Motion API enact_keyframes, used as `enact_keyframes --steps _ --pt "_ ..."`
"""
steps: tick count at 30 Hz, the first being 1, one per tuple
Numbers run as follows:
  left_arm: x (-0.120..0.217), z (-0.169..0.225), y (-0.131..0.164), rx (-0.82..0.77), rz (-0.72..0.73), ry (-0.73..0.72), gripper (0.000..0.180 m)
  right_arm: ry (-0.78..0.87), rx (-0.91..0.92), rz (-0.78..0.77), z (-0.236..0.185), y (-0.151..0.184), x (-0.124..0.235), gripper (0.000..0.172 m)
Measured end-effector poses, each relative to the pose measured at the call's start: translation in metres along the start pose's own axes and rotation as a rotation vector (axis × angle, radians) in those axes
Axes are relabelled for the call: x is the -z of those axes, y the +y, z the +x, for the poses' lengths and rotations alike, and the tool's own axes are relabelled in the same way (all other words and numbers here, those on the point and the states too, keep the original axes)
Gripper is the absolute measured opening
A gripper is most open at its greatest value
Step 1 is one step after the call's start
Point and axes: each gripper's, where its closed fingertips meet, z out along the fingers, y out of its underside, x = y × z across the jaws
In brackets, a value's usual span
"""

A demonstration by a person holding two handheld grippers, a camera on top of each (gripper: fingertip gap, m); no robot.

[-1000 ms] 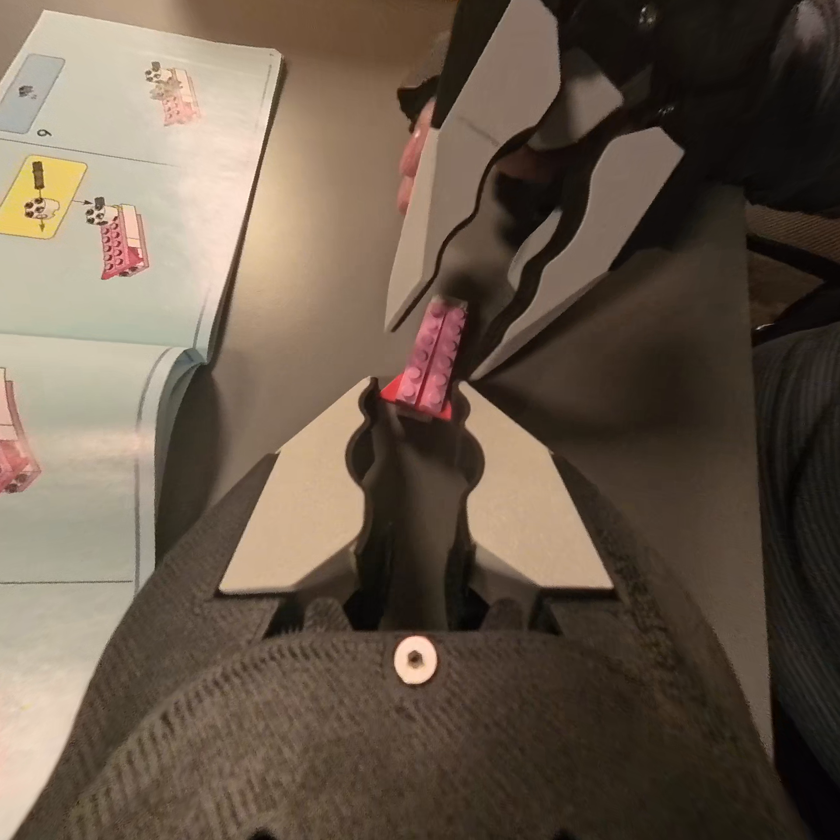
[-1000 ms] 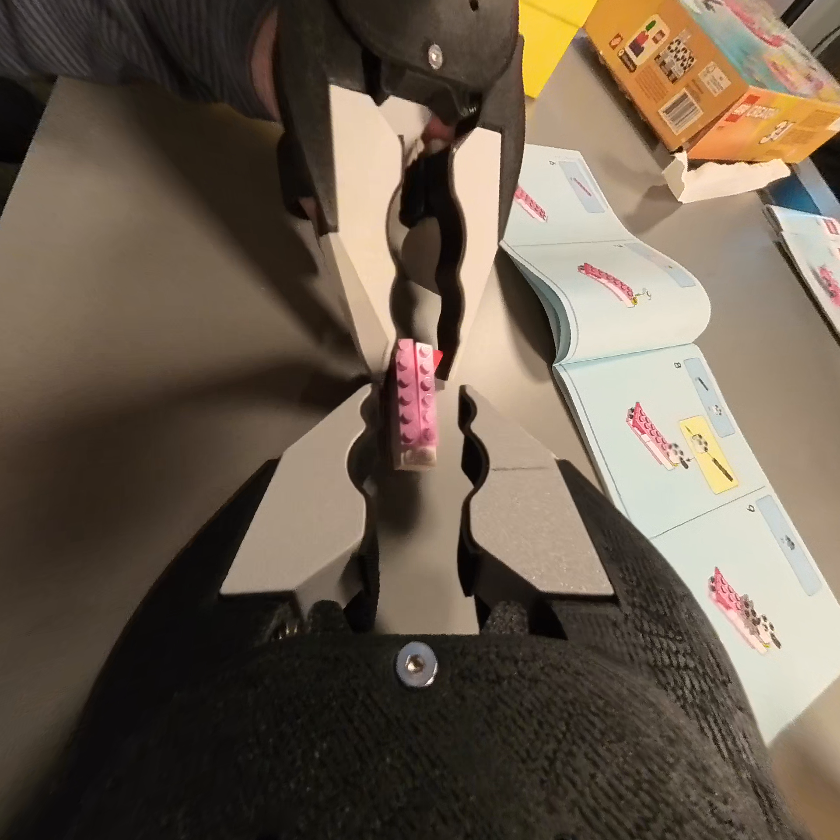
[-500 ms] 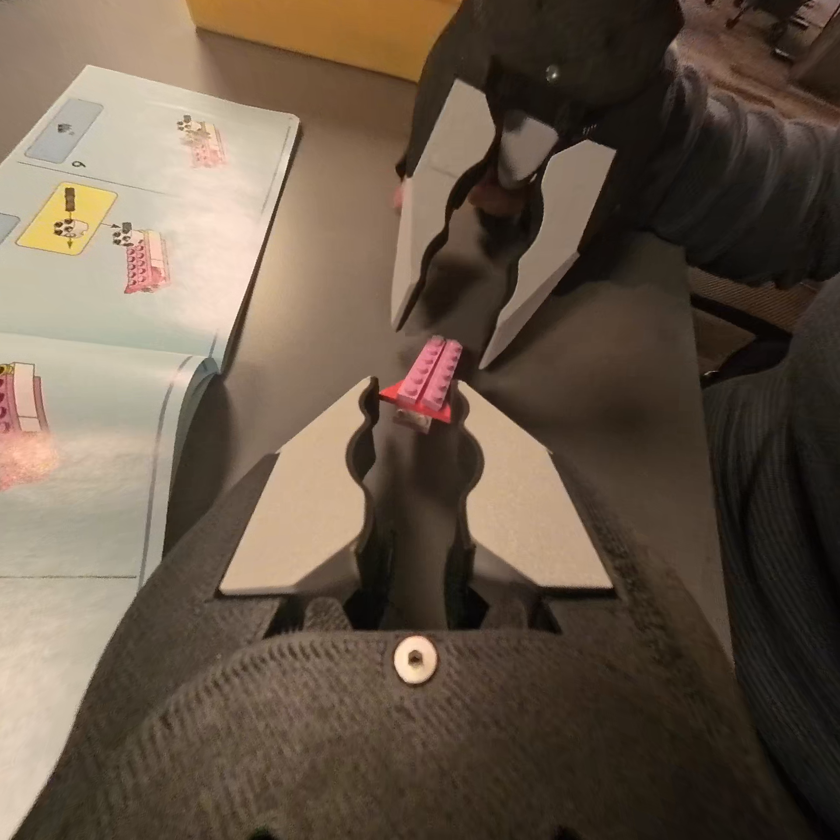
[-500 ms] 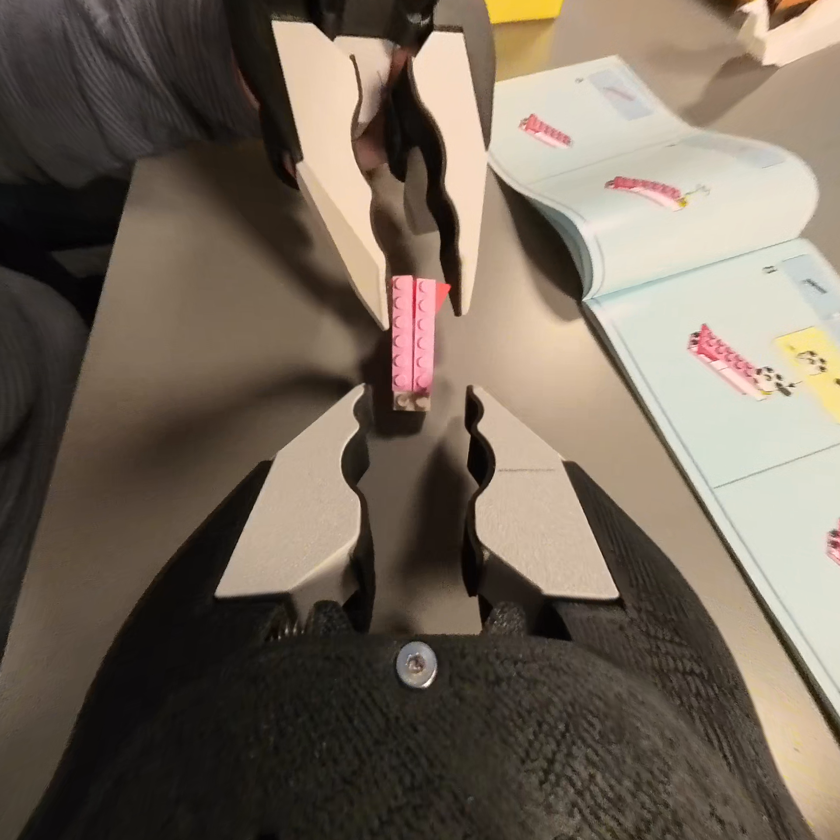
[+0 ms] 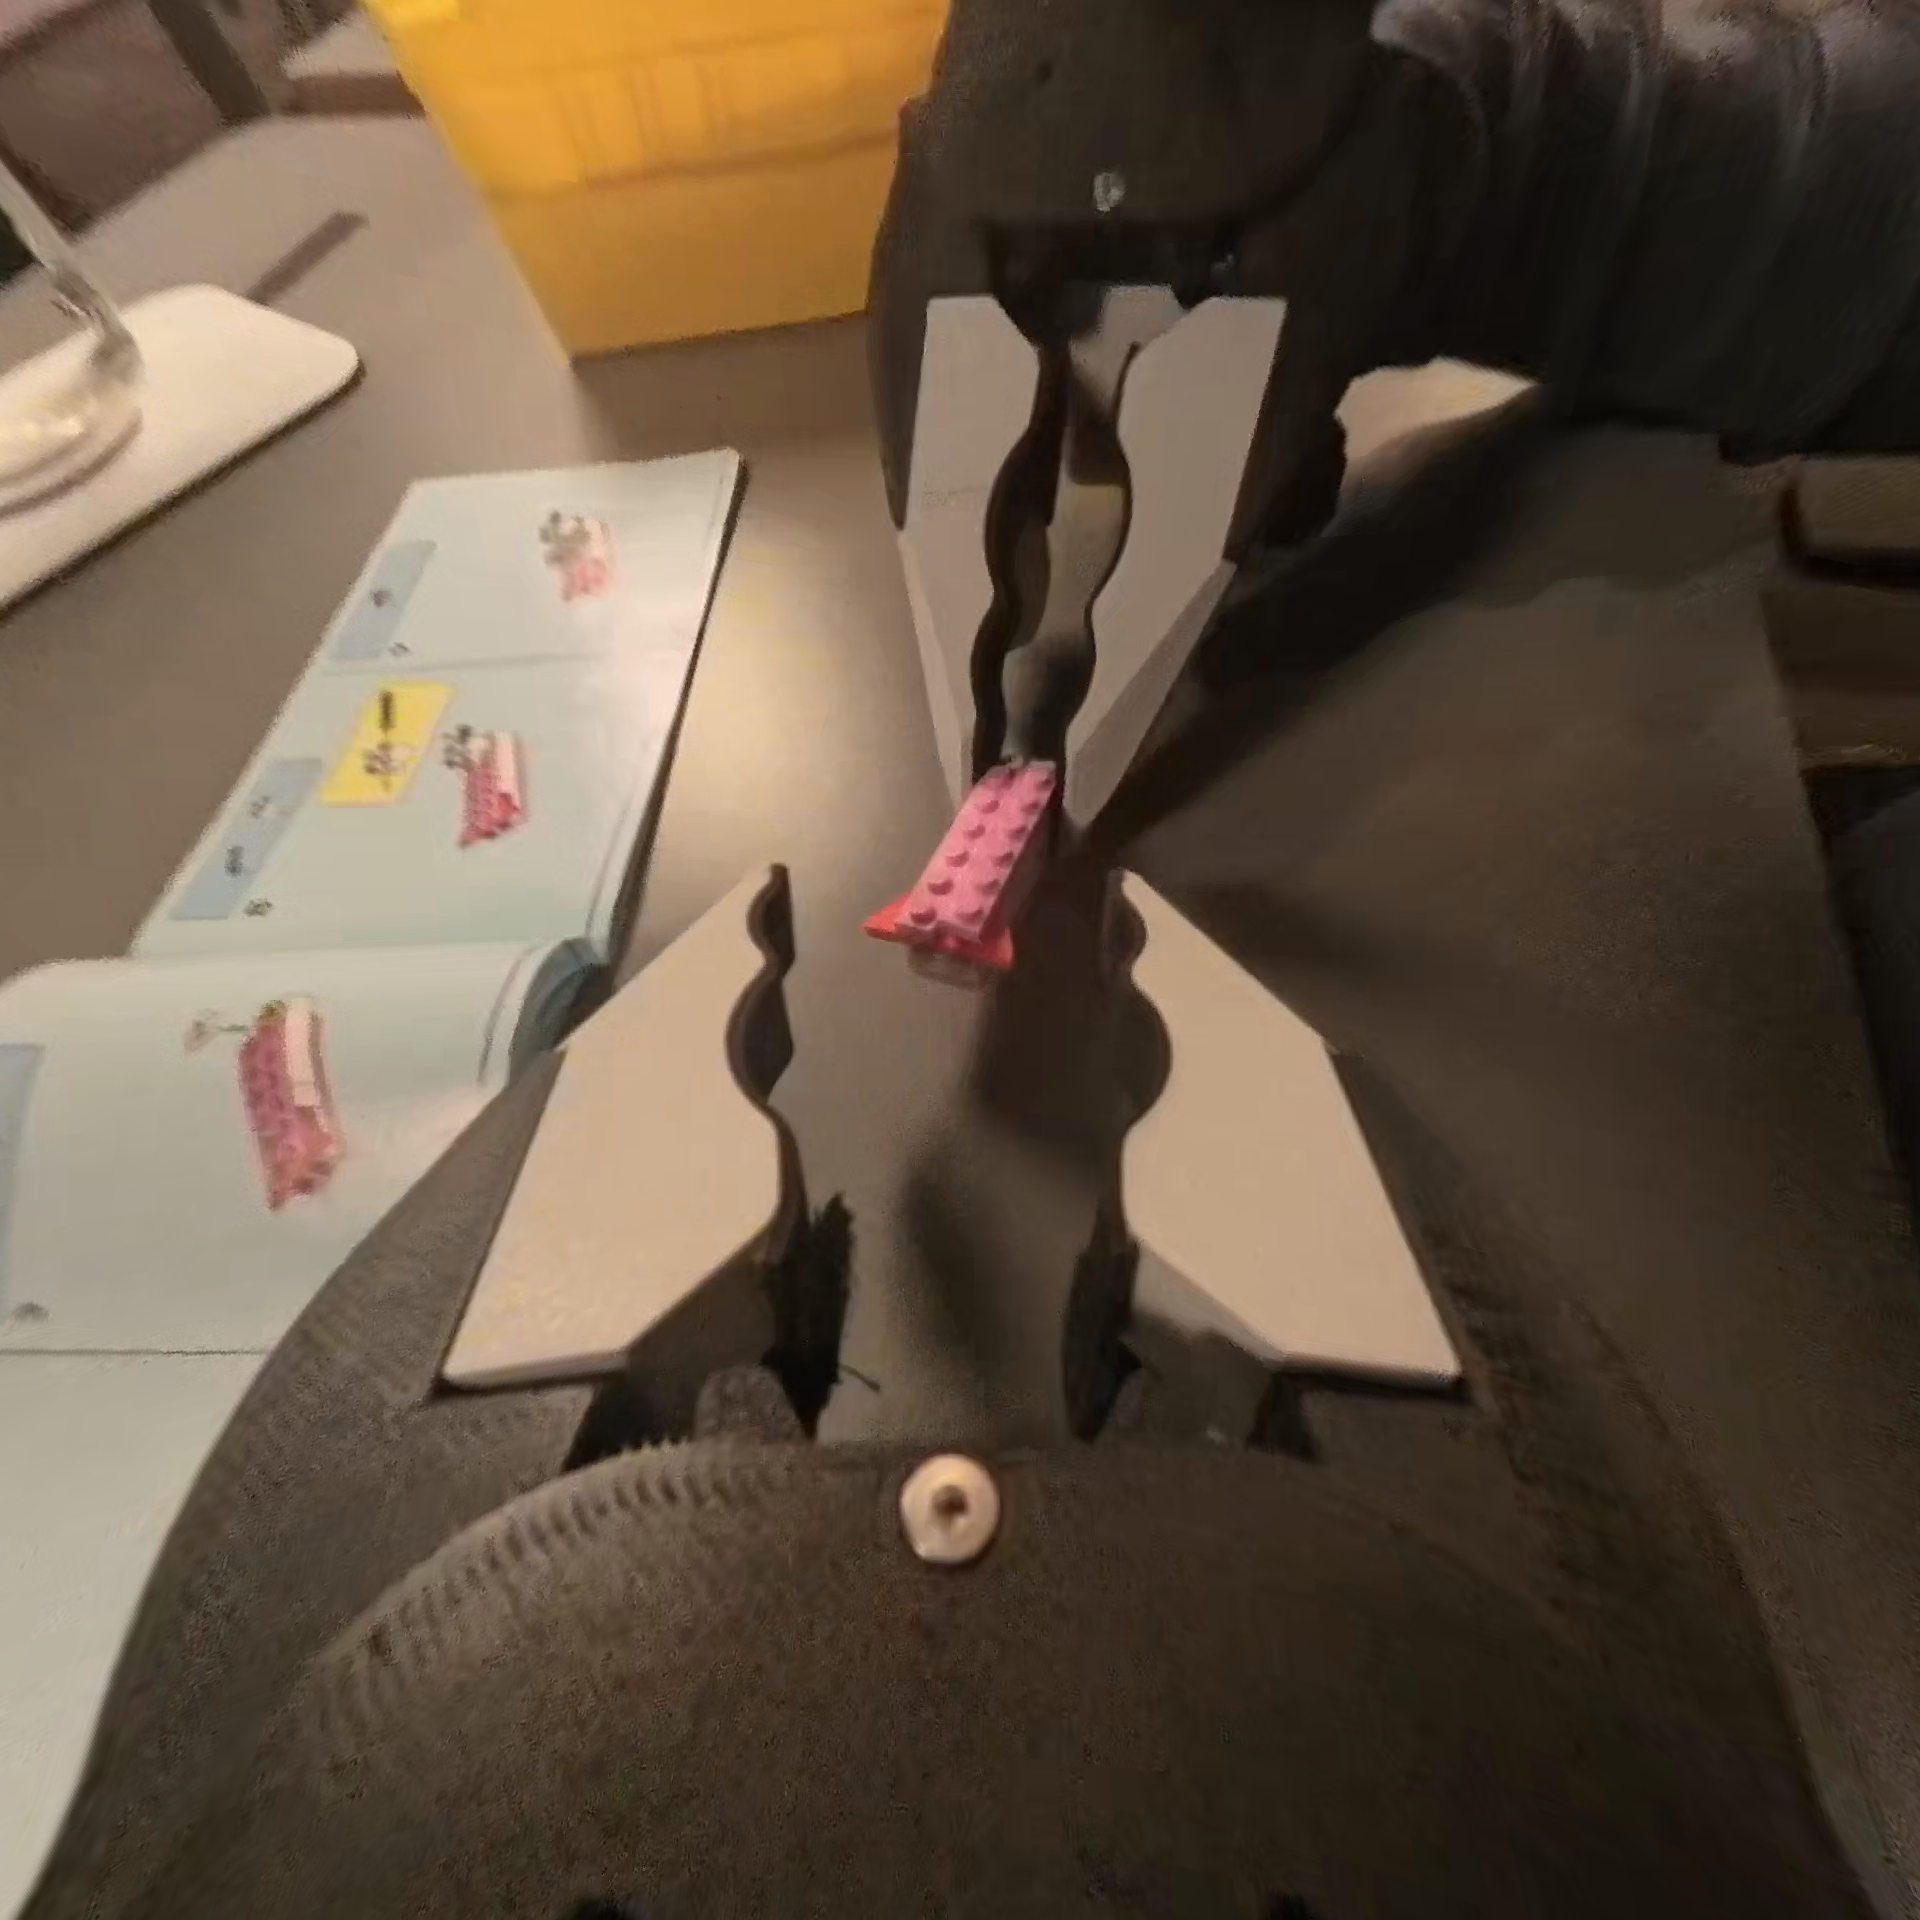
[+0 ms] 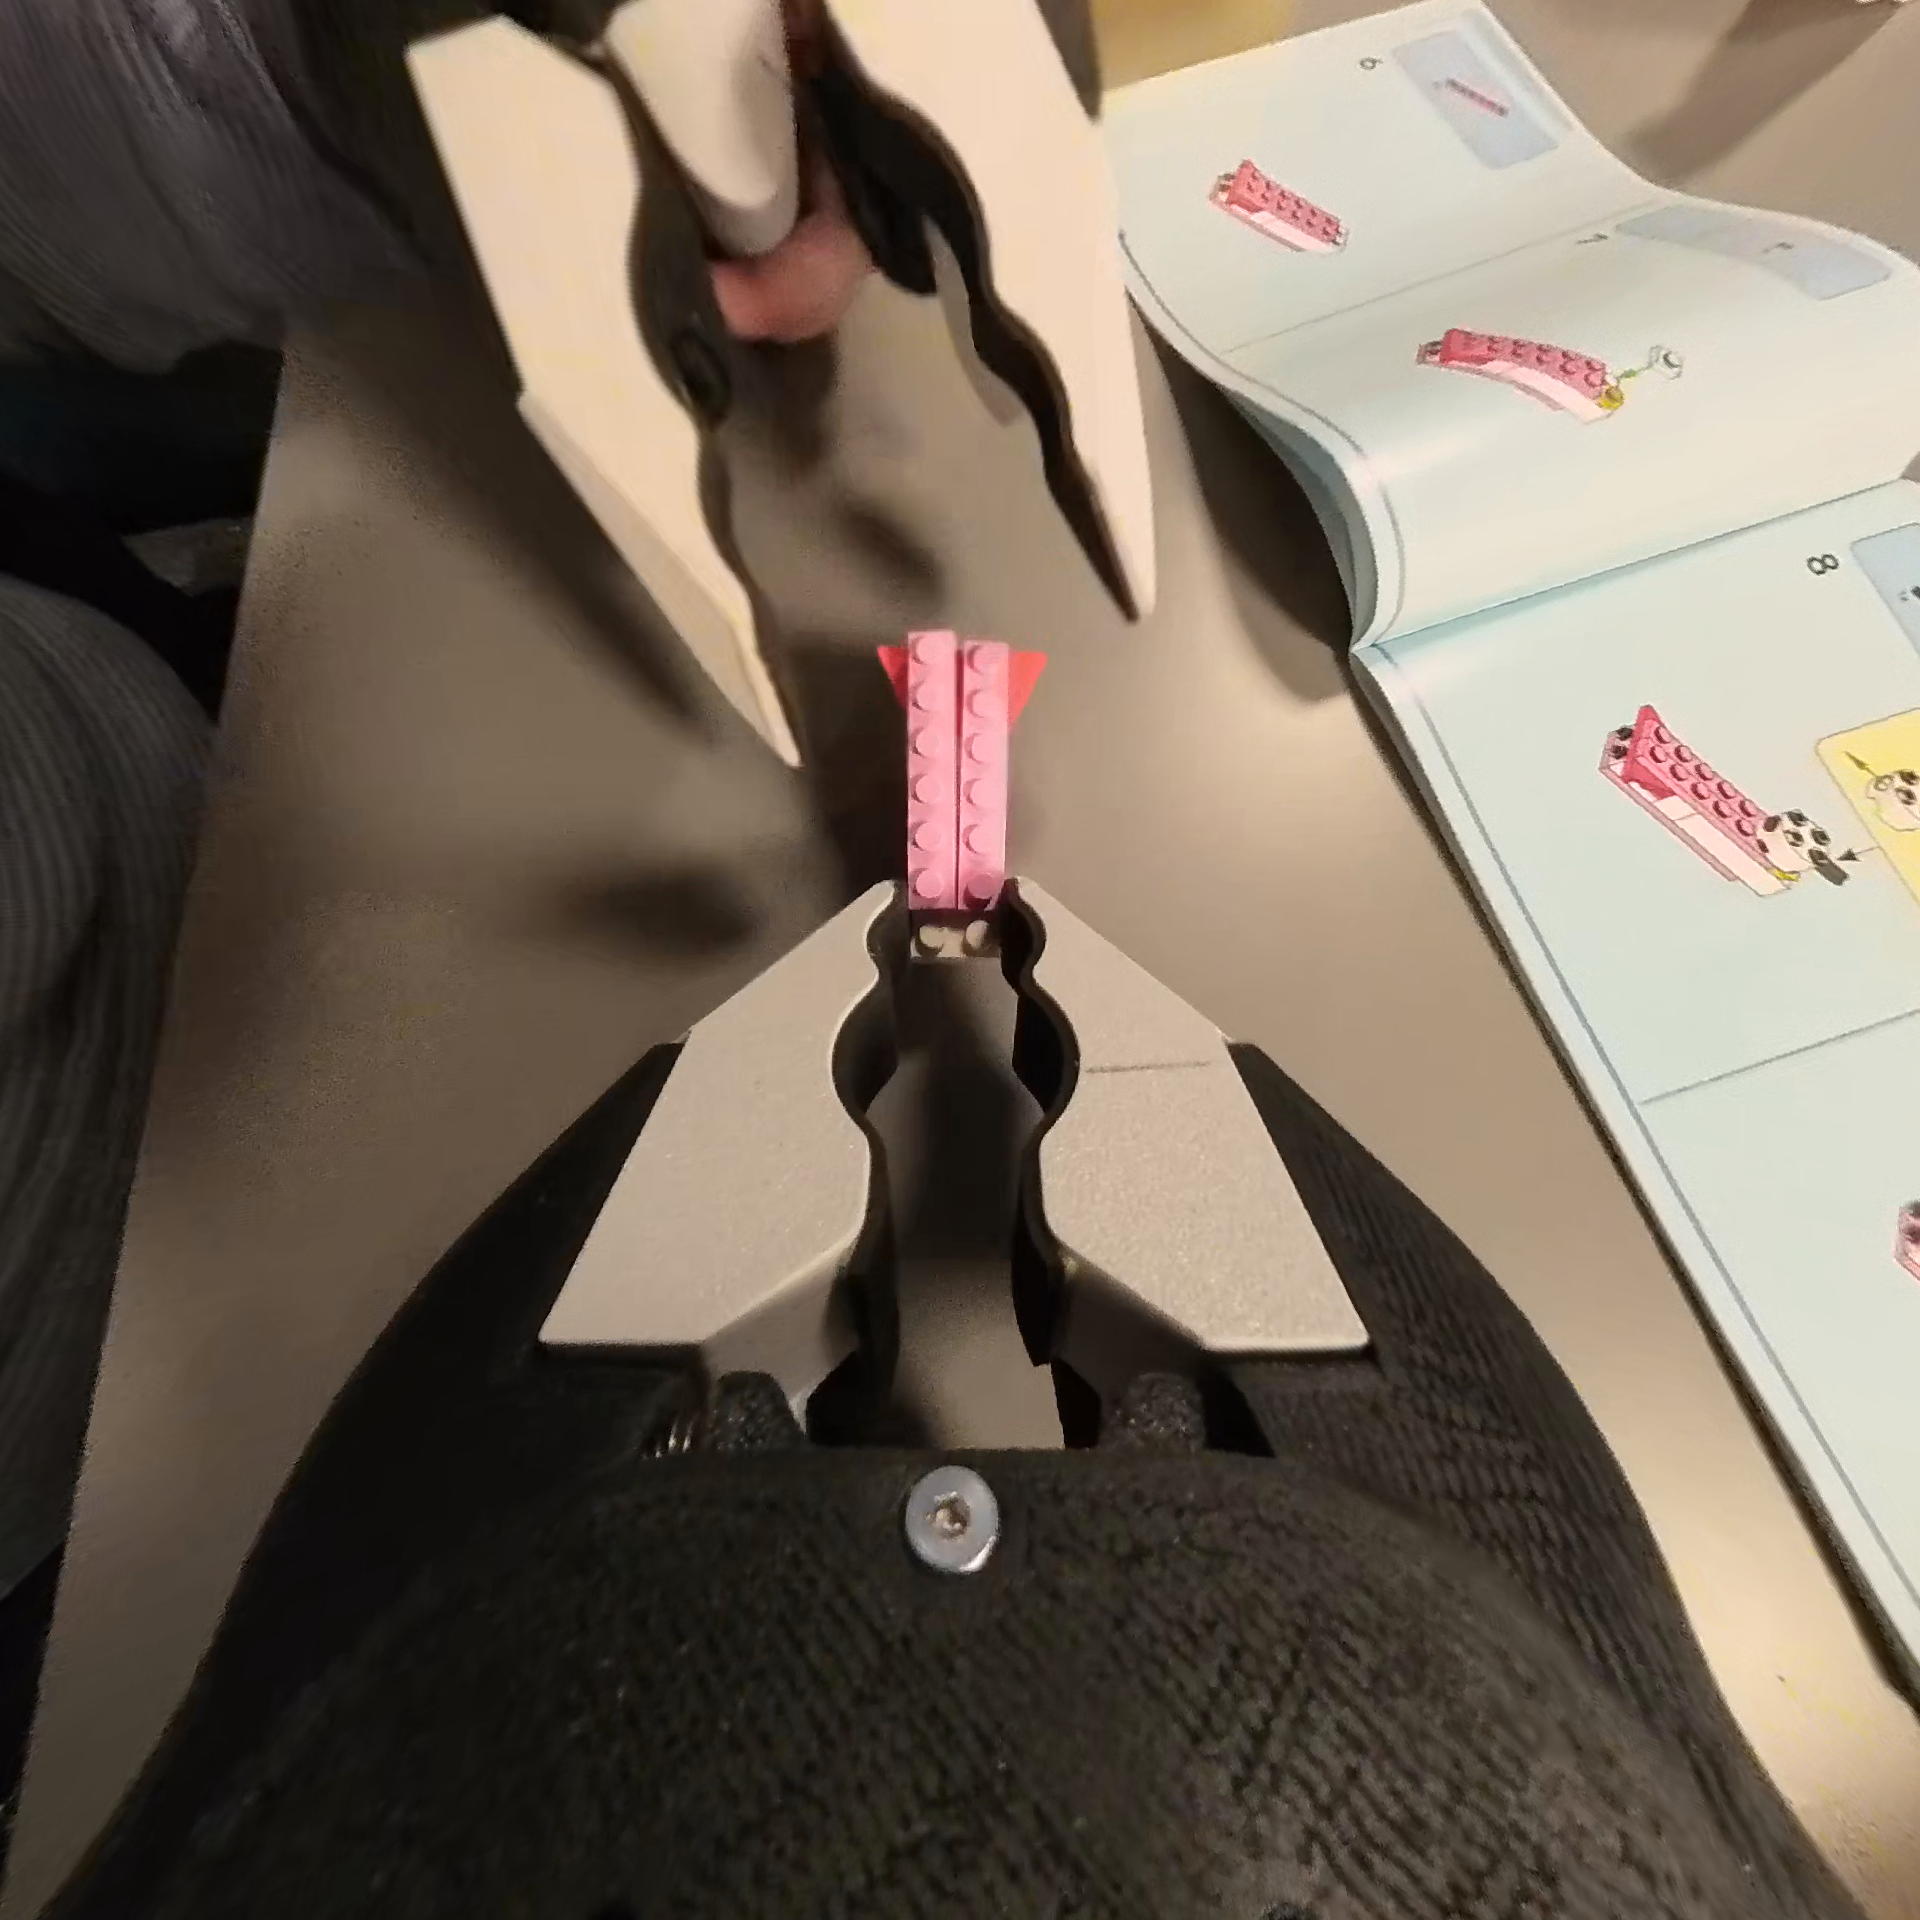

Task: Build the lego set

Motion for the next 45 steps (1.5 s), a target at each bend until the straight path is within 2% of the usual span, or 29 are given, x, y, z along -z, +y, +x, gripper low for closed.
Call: enact_keyframes --steps 2,5,8,12,17,19,27,28,31,33,36,39,42,45 --pt "0.002 -0.002 -0.003 -0.218 0.006 -0.125 0.067 0.001 -0.016 -0.012 0.001 -0.001 0.003 0.015" --pt "0.002 0.001 -0.006 -0.566 -0.016 -0.297 0.068 -0.006 -0.026 -0.039 0.000 -0.004 0.008 0.015" --pt "-0.001 0.004 -0.005 -0.808 -0.056 -0.398 0.064 -0.019 -0.016 -0.057 -0.001 -0.012 0.011 0.015" --pt "0.007 -0.002 -0.019 -0.956 -0.022 -0.546 0.051 -0.051 -0.002 -0.056 -0.004 -0.020 0.014 0.015" --pt "0.006 -0.005 -0.015 -1.090 -0.085 -0.618 0.024 -0.075 0.000 -0.052 -0.006 -0.023 0.014 0.015" --pt "0.004 -0.006 -0.014 -1.118 -0.108 -0.631 0.020 -0.072 0.008 -0.057 -0.005 -0.022 0.014 0.015" --pt "0.000 -0.015 -0.004 -0.987 -0.186 -0.595 0.020 -0.001 0.056 -0.033 0.003 -0.022 0.010 0.016" --pt "0.001 -0.019 -0.002 -0.949 -0.197 -0.591 0.020 0.057 0.098 0.003 0.009 -0.027 0.010 0.018" --pt "0.003 -0.031 0.004 -0.748 -0.200 -0.554 0.020 0.293 0.386 0.093 0.019 -0.041 0.013 0.048" --pt "0.004 -0.036 0.008 -0.636 -0.200 -0.529 0.020 0.415 0.600 0.075 0.019 -0.044 0.012 0.051" --pt "0.003 -0.036 0.012 -0.526 -0.192 -0.473 0.020 0.559 0.849 0.008 0.021 -0.044 0.004 0.050" --pt "0.000 -0.030 0.013 -0.435 -0.170 -0.400 0.020 0.602 0.969 -0.065 0.023 -0.038 -0.008 0.042" --pt "-0.003 -0.022 0.014 -0.326 -0.153 -0.289 0.020 0.636 1.016 -0.108 0.028 -0.036 -0.010 0.025" --pt "-0.004 -0.016 0.018 -0.254 -0.160 -0.194 0.020 0.545 0.906 -0.122 0.024 -0.029 -0.014 0.023"
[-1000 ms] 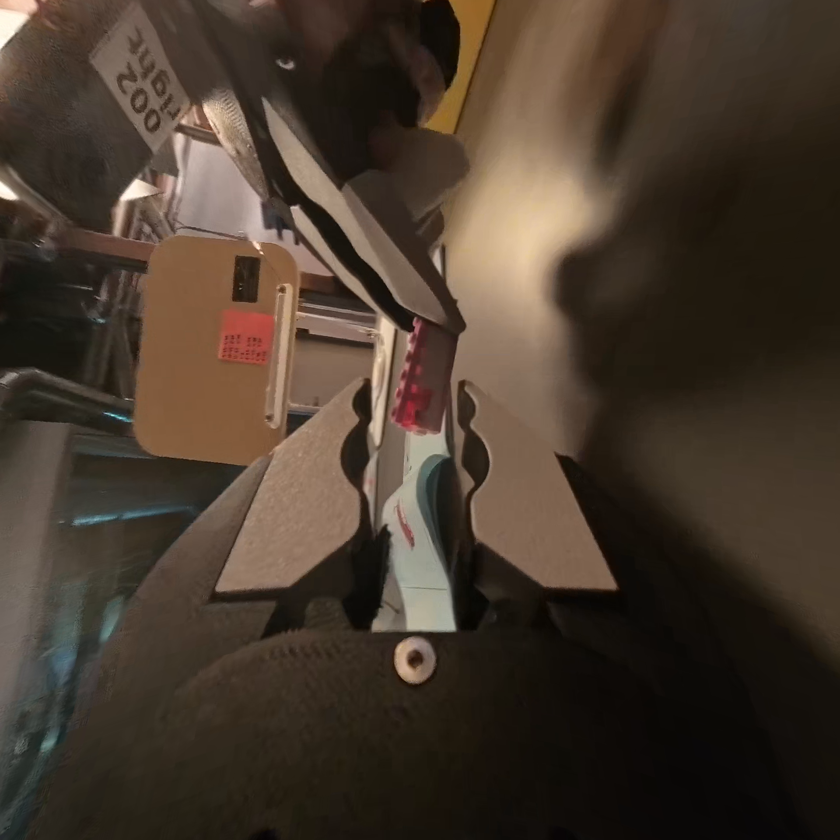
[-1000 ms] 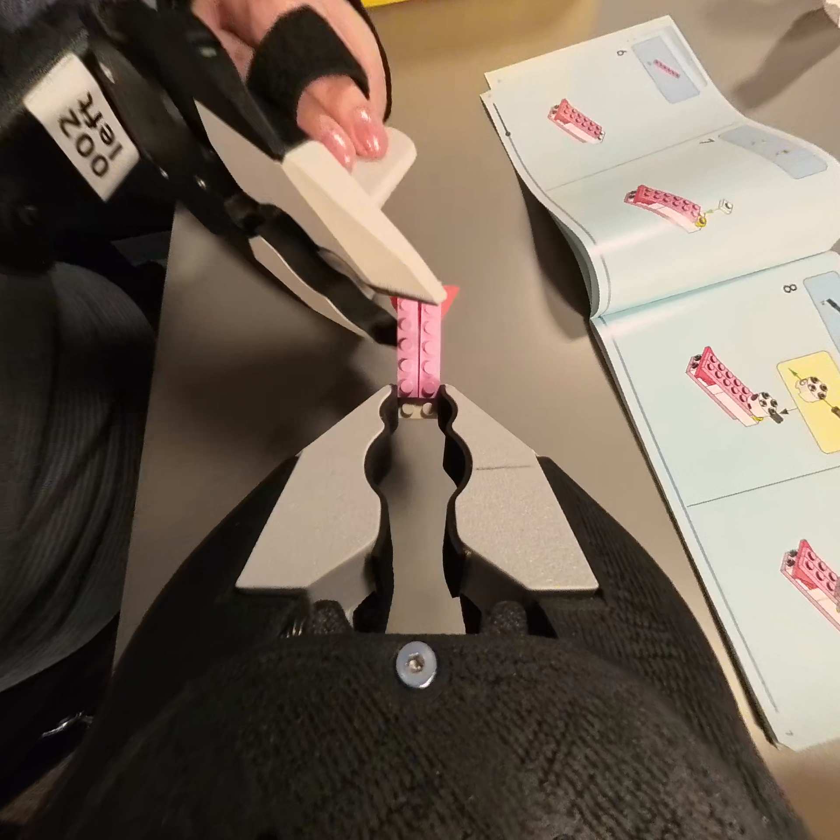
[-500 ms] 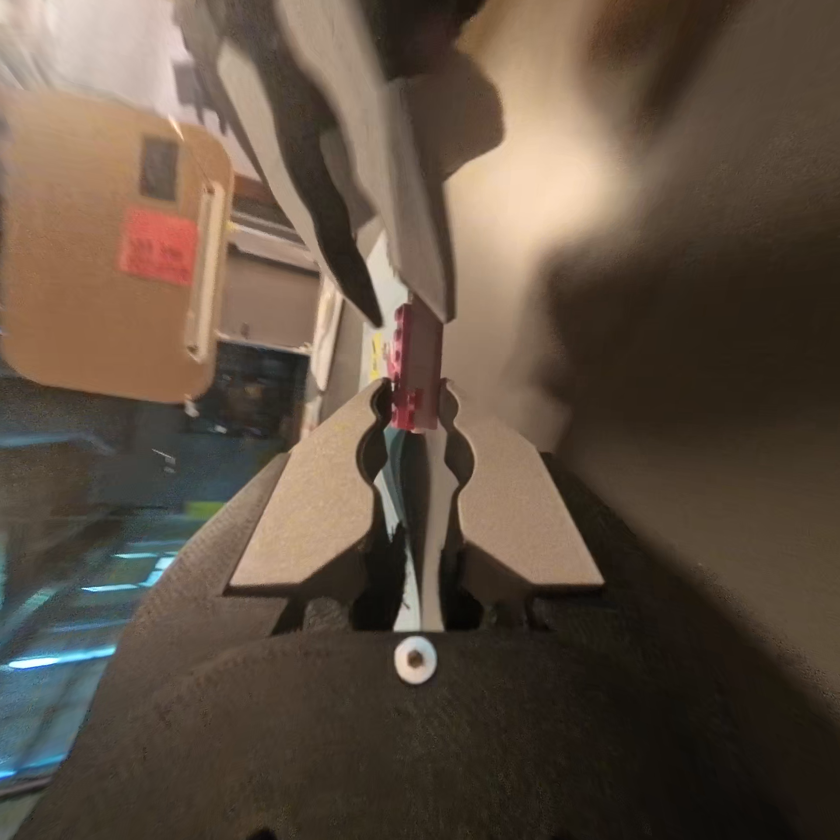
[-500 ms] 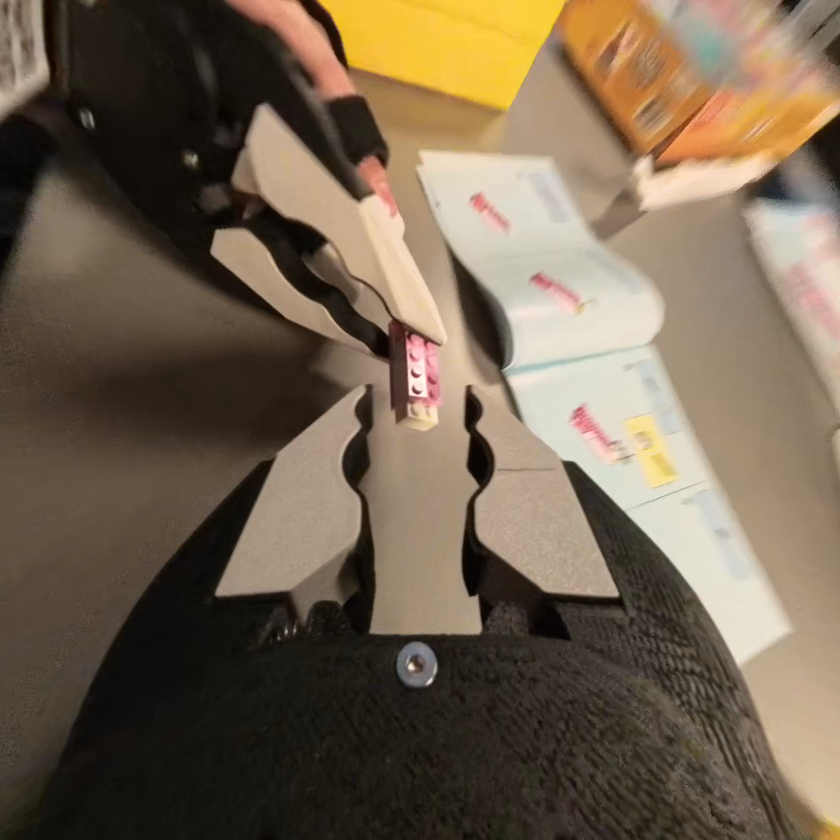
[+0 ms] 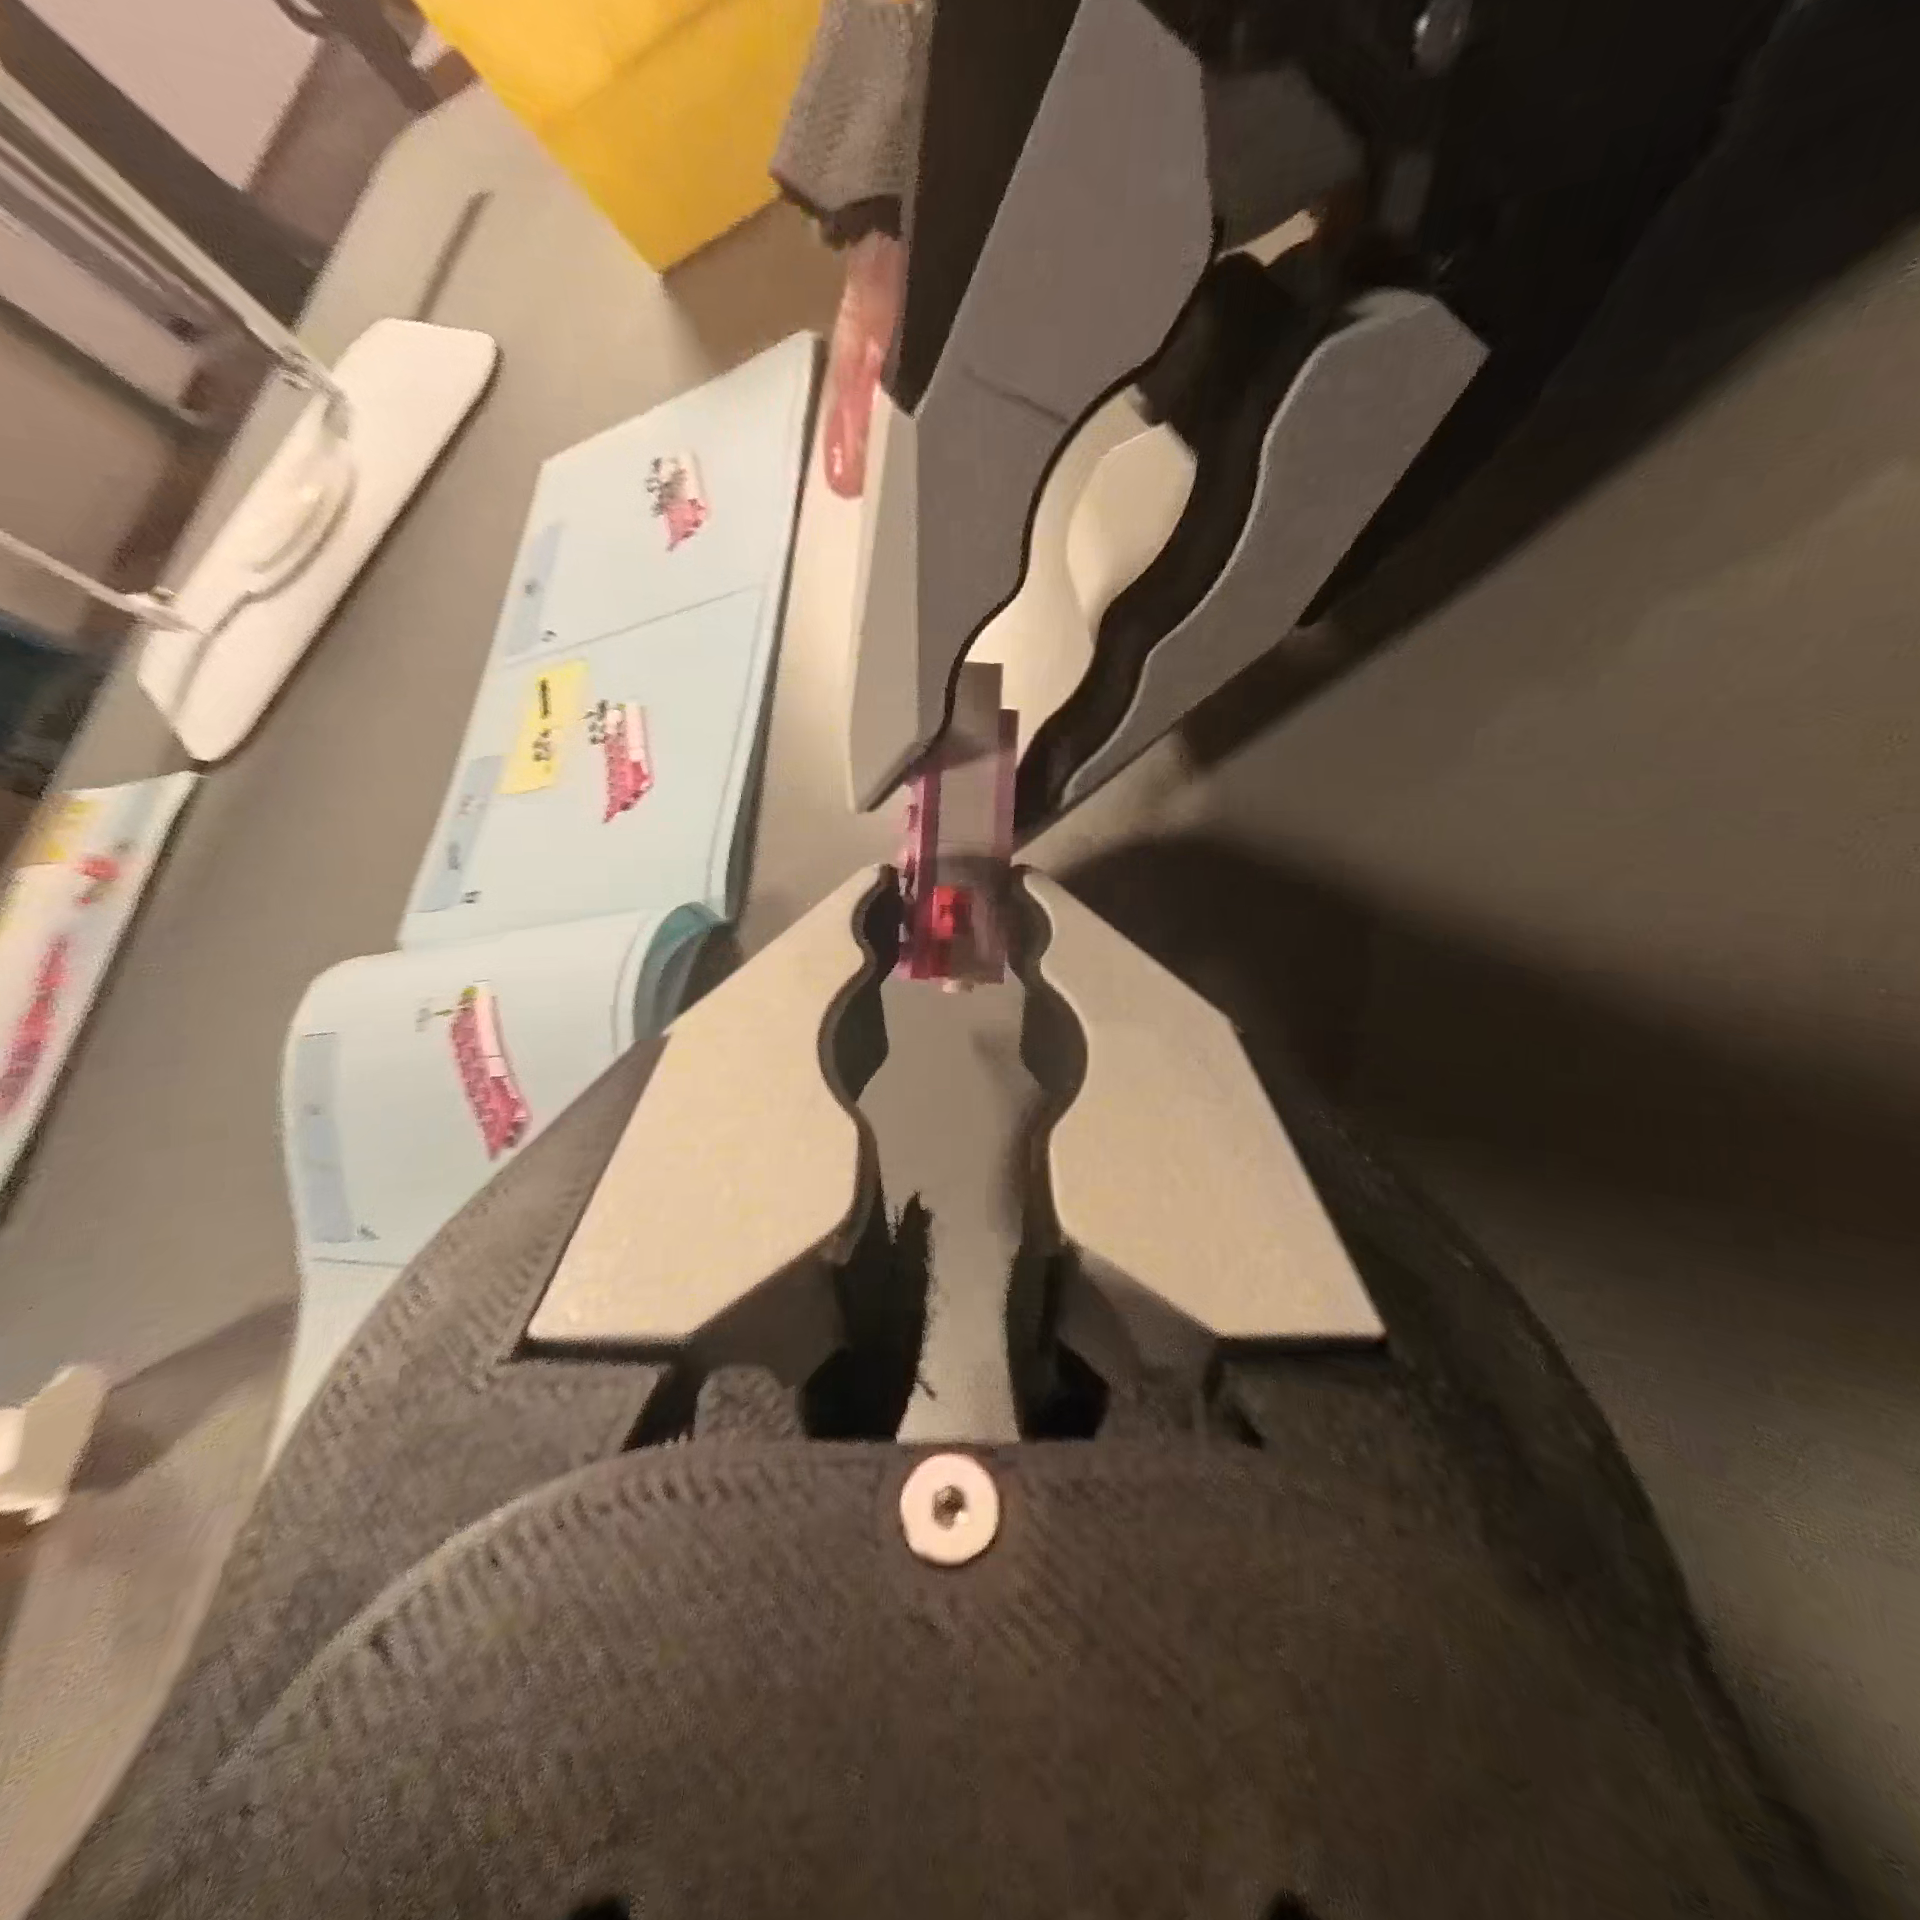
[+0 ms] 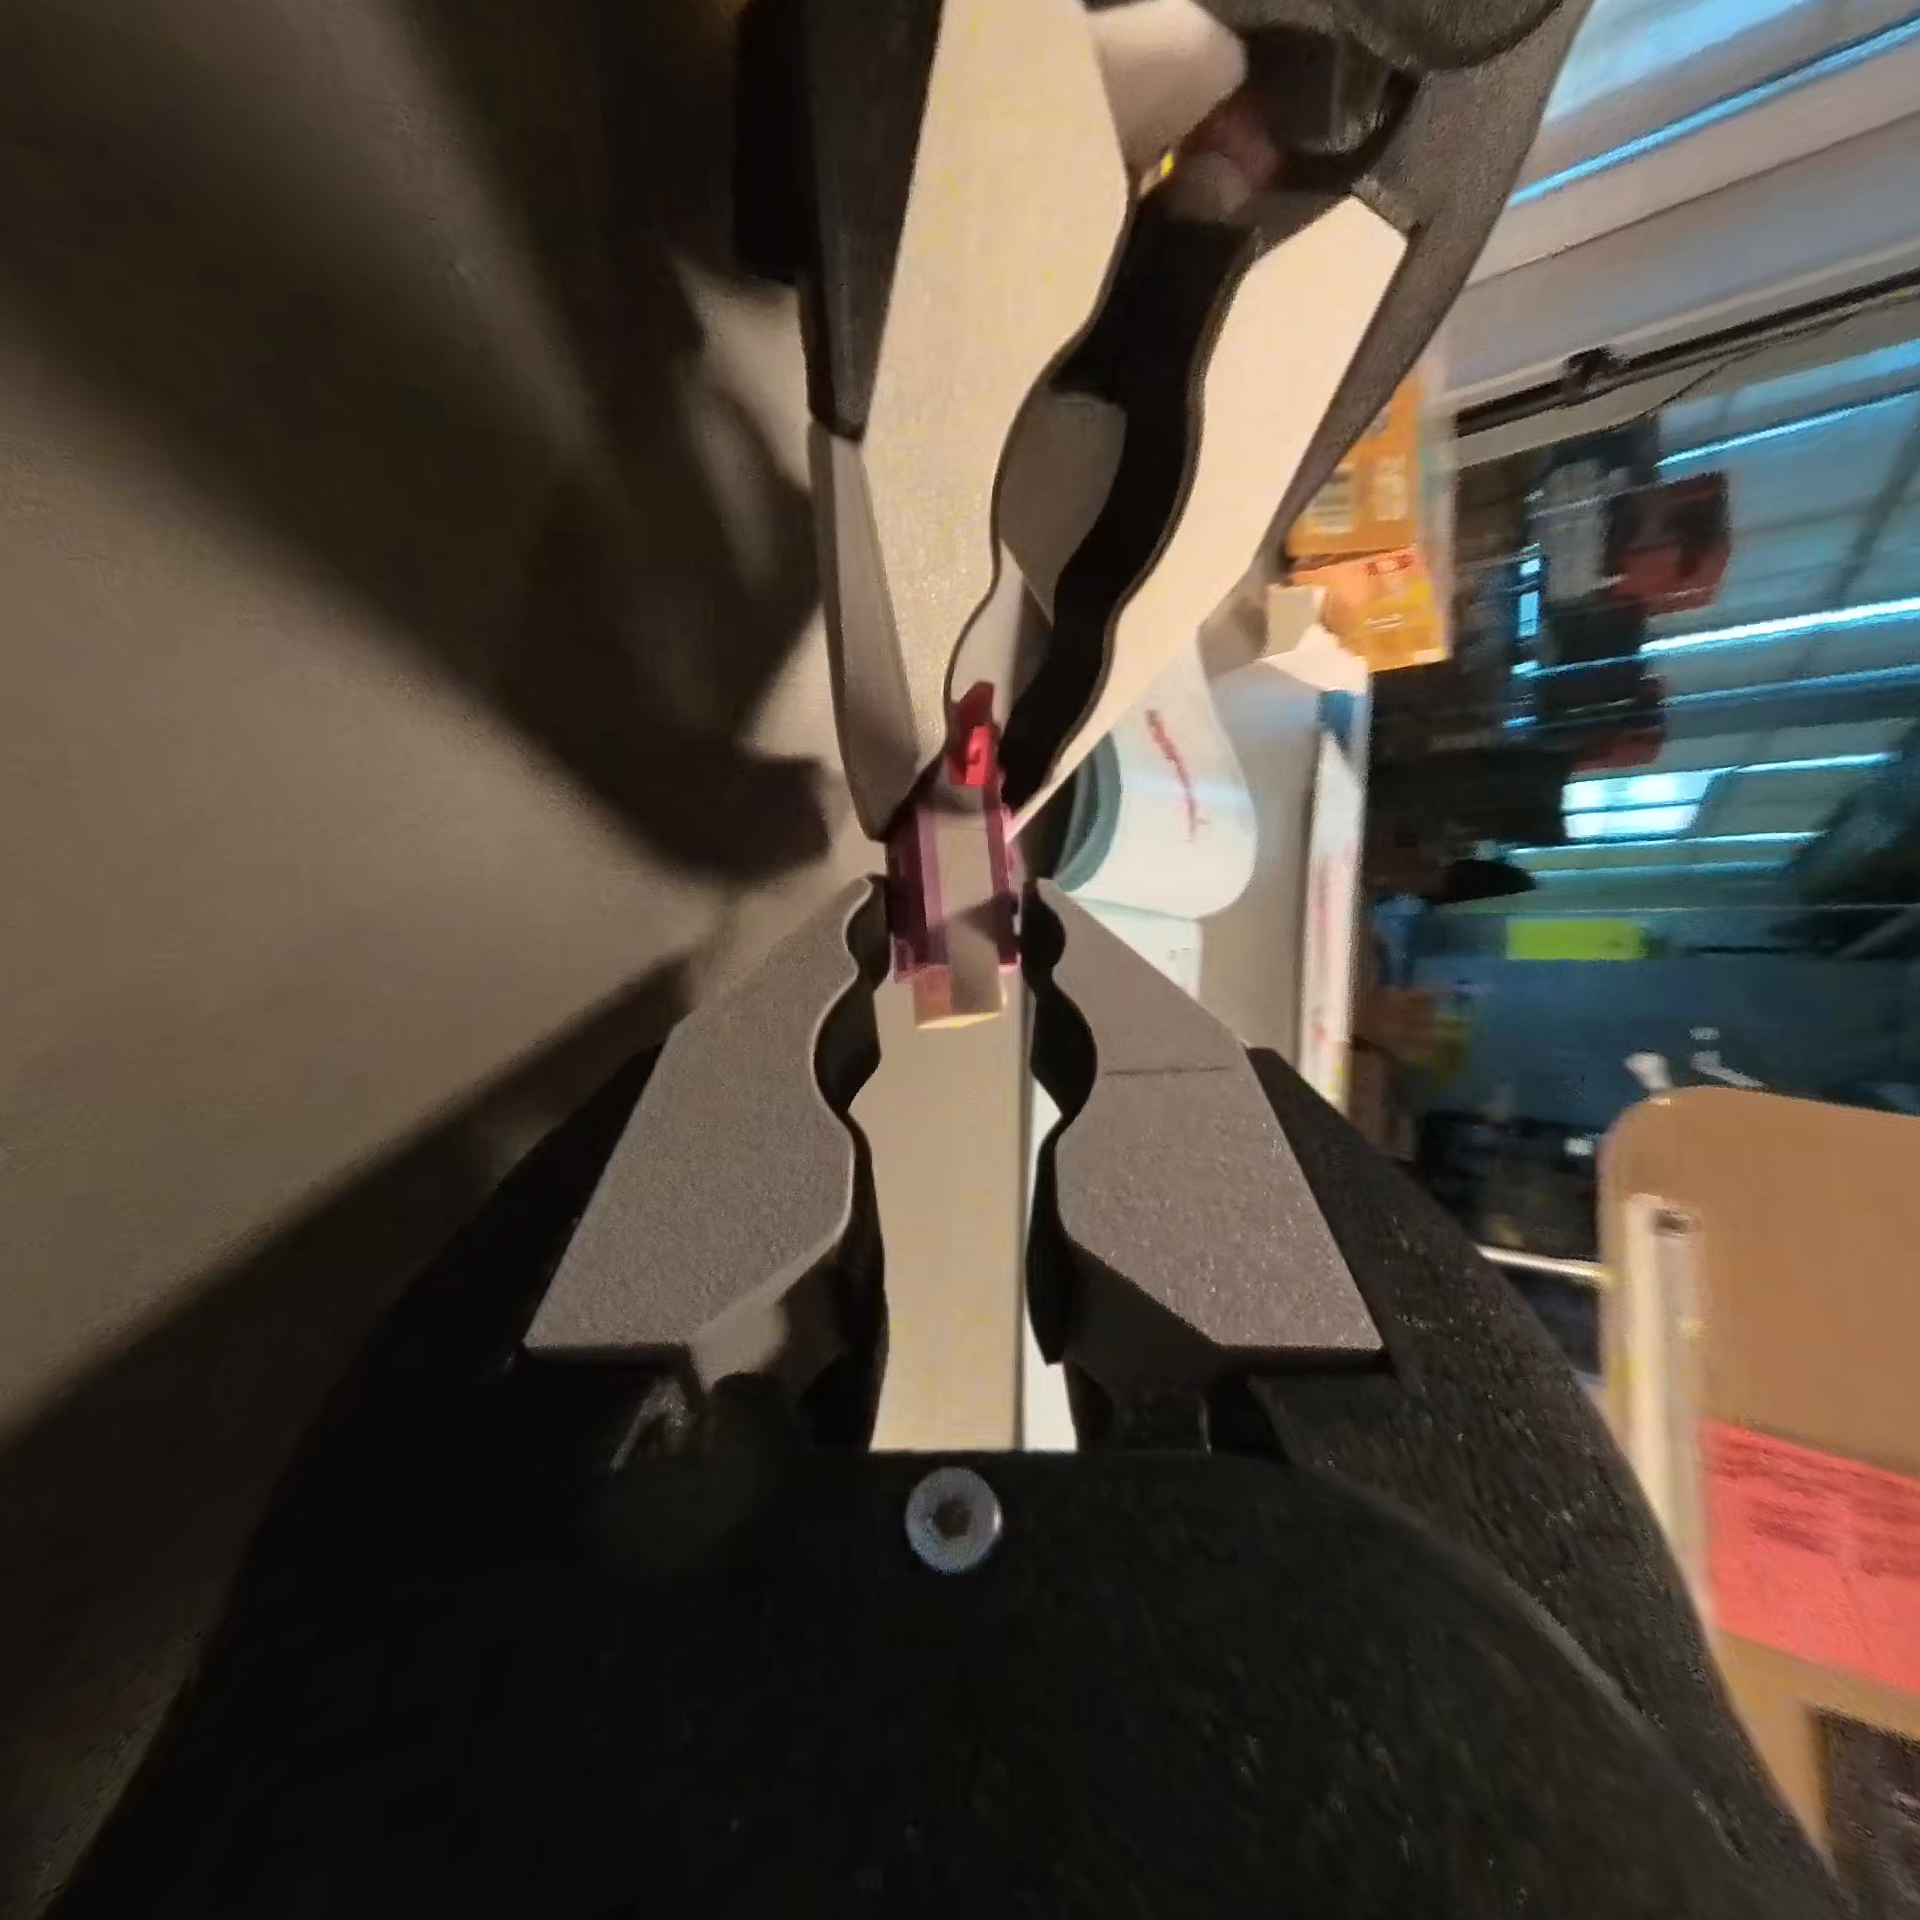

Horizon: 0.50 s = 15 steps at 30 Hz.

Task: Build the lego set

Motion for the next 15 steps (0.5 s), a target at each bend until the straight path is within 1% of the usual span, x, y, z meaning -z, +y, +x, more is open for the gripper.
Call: enact_keyframes --steps 4,7,9,10,12,13,15 --pt "-0.001 0.009 0.004 0.040 -0.029 0.098 0.020 -0.130 -0.115 0.001 -0.011 0.000 0.000 0.022" --pt "0.000 0.012 0.002 0.071 -0.012 0.131 0.020 -0.189 -0.181 0.012 -0.014 -0.001 0.002 0.021" --pt "-0.001 0.012 -0.001 0.103 0.008 0.121 0.020 -0.202 -0.206 0.012 -0.014 0.001 0.002 0.021" --pt "-0.002 0.010 -0.001 0.098 0.019 0.096 0.021 -0.204 -0.219 0.015 -0.014 0.001 0.002 0.021" --pt "-0.002 0.009 0.000 0.008 0.012 0.037 0.040 -0.205 -0.242 0.020 -0.014 0.002 0.002 0.021" --pt "-0.001 0.010 -0.001 -0.033 0.014 0.024 0.037 -0.202 -0.244 0.022 -0.014 0.002 0.002 0.022" --pt "-0.003 0.010 -0.001 -0.073 0.000 -0.002 0.027 -0.203 -0.256 0.023 -0.014 0.001 0.002 0.022"
